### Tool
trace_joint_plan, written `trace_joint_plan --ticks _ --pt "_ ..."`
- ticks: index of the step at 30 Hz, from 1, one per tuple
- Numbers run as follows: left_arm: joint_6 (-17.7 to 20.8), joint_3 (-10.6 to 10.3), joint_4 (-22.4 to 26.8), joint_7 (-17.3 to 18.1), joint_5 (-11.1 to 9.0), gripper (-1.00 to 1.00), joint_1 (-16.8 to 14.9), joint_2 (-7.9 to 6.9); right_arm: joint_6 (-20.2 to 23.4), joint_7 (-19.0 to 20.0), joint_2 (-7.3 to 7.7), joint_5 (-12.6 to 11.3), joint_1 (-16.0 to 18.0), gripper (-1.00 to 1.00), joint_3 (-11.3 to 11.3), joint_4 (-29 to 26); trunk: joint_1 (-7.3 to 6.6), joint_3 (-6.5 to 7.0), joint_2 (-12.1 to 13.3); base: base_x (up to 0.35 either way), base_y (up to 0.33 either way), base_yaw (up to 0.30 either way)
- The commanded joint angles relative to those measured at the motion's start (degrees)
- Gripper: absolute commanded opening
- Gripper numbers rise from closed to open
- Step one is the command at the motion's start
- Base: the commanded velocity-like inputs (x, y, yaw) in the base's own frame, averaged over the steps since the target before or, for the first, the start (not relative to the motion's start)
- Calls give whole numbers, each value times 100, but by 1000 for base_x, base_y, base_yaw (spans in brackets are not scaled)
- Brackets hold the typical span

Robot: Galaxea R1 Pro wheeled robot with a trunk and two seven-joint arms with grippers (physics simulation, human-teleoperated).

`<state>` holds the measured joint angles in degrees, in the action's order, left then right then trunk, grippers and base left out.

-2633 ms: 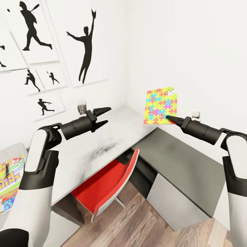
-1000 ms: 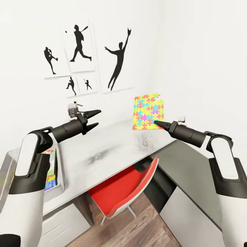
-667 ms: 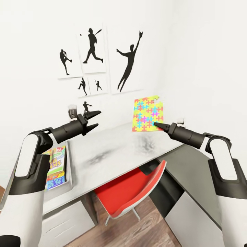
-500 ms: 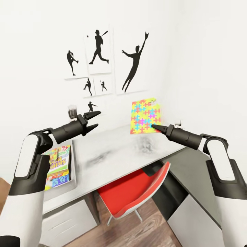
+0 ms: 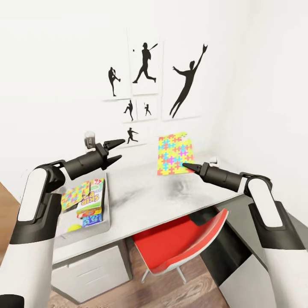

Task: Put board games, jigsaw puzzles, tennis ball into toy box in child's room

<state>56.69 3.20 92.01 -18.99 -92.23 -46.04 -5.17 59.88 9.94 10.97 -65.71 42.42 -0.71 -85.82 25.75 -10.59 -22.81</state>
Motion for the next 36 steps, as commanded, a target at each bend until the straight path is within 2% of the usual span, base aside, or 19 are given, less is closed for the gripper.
trace_joint_plan --ticks 1,13,36 --pt "17 5 2 -59 -59 100 -7 -1 12 68 -8 41 5 -100 -3 5 4 -5 -12 0 59 228" --pt "17 5 1 -53 -59 100 -7 -33 12 61 -173 68 3 -100 -11 187 4 69 -12 0 211 230" --pt "17 5 -7 -62 -59 100 -6 -44 12 60 -207 85 -6 -100 -7 636 4 203 -12 0 284 234"
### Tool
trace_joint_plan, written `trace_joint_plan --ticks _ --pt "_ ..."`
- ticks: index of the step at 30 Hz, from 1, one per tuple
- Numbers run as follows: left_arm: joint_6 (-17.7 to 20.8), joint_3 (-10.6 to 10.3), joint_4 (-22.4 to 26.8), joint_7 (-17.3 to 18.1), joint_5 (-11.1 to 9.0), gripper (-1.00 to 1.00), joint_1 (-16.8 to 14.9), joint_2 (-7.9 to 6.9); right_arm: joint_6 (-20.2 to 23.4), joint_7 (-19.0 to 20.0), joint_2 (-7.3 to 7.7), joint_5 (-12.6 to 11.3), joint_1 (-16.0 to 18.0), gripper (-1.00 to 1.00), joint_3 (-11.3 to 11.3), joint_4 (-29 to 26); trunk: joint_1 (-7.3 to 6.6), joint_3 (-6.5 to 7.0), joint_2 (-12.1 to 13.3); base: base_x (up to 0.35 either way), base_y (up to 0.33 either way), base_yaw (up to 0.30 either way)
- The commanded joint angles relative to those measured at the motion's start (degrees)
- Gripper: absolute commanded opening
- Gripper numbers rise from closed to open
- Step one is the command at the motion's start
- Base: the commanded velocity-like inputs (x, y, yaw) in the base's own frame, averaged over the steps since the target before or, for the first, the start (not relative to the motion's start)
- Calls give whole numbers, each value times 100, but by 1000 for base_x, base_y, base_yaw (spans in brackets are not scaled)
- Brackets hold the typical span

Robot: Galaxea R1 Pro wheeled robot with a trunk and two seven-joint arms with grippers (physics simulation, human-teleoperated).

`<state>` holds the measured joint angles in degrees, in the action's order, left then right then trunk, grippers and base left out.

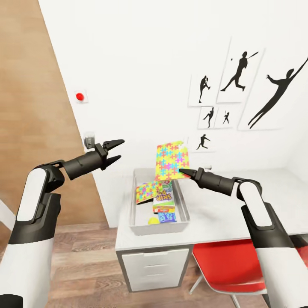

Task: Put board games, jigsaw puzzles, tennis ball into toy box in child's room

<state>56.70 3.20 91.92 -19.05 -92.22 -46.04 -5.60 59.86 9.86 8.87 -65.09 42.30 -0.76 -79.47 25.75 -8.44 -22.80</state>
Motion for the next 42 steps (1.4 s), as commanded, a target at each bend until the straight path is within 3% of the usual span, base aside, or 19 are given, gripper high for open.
trace_joint_plan --ticks 1,13,20,32,42 --pt "17 5 2 -58 -59 100 -5 -1 14 68 4 22 7 -100 -1 33 4 -7 -12 0 286 225" --pt "9 5 1 -77 -59 100 4 2 14 68 16 27 -17 -100 25 703 4 17 -12 0 242 94" --pt "7 5 1 -81 -59 100 14 0 14 73 36 27 18 -100 35 1314 4 19 -12 0 51 10" --pt "0 5 -3 -82 -57 100 21 0 14 79 162 2 92 -100 93 1753 4 19 -12 0 9 2" --pt "-1 2 -7 -84 -52 100 25 6 14 72 189 -12 671 -100 64 2705 4 19 -12 0 0 0"
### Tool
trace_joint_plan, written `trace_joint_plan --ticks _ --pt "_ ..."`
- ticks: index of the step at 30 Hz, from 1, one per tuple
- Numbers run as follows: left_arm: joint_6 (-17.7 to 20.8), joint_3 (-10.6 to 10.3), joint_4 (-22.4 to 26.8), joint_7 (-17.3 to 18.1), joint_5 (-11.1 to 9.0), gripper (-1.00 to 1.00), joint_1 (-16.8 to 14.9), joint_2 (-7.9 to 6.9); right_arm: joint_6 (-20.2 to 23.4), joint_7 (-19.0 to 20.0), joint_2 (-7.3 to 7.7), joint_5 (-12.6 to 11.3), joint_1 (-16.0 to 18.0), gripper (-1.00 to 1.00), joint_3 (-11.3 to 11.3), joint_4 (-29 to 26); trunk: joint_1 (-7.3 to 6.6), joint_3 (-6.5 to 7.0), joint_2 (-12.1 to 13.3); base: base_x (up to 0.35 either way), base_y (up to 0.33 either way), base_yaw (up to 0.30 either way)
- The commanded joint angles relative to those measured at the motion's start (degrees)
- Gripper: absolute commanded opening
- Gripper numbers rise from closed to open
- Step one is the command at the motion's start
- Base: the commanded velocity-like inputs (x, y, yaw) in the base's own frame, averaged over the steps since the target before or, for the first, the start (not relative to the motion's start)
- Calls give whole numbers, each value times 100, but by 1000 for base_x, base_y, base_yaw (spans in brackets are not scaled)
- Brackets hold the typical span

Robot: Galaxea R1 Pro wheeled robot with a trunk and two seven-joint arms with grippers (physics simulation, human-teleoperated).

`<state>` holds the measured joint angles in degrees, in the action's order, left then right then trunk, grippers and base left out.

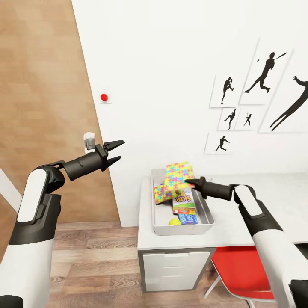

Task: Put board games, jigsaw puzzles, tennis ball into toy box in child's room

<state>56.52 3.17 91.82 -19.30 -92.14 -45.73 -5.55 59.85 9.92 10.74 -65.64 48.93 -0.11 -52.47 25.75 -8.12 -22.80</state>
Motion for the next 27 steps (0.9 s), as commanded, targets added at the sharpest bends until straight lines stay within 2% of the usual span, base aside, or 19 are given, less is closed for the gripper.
trace_joint_plan --ticks 1,7,18,27 --pt "17 5 3 -59 -60 100 -6 0 15 66 2 44 8 -100 -1 5 4 -13 -13 0 0 0" --pt "17 6 3 -57 -59 100 -8 -4 15 70 -27 46 154 -100 -35 233 4 -13 -13 0 0 0" --pt "17 1 3 -57 -58 100 -7 -4 15 35 -45 103 149 -100 -84 322 4 -13 -13 0 0 0" --pt "17 0 3 -57 -58 100 -6 -1 15 -395 -85 154 109 -100 -92 340 4 -13 -13 0 0 0"
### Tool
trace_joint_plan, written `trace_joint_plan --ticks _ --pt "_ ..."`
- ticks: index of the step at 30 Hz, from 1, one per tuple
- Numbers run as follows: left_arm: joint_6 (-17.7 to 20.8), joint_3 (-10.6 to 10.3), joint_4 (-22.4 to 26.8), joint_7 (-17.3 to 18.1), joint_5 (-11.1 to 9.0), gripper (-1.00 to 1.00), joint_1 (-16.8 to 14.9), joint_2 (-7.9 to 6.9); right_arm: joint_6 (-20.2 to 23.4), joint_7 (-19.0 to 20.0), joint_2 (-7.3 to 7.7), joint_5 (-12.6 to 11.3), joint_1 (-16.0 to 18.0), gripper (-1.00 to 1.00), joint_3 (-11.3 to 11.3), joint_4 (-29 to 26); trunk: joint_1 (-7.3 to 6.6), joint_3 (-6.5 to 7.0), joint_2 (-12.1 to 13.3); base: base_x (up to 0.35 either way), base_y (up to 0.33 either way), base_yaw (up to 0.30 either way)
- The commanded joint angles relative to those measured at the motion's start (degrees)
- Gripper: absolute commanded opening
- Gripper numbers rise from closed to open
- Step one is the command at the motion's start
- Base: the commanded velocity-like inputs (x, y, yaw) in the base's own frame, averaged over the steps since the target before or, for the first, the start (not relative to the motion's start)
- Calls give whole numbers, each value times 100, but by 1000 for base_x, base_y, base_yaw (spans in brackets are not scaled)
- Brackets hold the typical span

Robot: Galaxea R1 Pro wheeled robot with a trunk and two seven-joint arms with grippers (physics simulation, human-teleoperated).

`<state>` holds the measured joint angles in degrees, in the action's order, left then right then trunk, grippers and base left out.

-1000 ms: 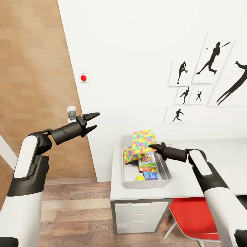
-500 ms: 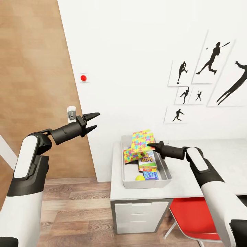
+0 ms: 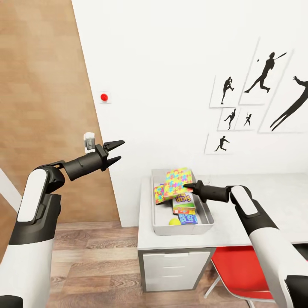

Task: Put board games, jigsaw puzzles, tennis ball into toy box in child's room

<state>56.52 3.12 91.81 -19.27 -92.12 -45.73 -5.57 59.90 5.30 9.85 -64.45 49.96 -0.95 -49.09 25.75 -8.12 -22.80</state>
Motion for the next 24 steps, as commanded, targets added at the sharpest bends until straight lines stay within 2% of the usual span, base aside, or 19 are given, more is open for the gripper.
trace_joint_plan --ticks 1,7,12,13,15,24 --pt "17 5 3 -59 -60 100 -6 1 10 25 0 39 2 -100 -9 -1 4 -12 -13 0 0 0" --pt "17 5 3 -59 -60 100 -6 2 10 -94 -9 52 -9 -100 -127 -9 4 -12 -13 0 0 0" --pt "17 5 3 -59 -60 100 -6 0 10 -135 -9 54 -12 -100 -612 -12 4 -12 -13 0 0 0" --pt "17 5 3 -59 -60 100 -6 -2 10 -144 -11 58 -12 -100 -764 -12 4 -12 -13 0 0 0" --pt "17 5 3 -59 -60 100 -6 -1 10 -152 -13 60 -13 -100 -863 -13 4 -12 -13 0 0 0" --pt "17 5 3 -59 -60 100 -6 2 10 -167 -22 62 -13 -100 -1014 -7 4 -12 -13 0 0 0"
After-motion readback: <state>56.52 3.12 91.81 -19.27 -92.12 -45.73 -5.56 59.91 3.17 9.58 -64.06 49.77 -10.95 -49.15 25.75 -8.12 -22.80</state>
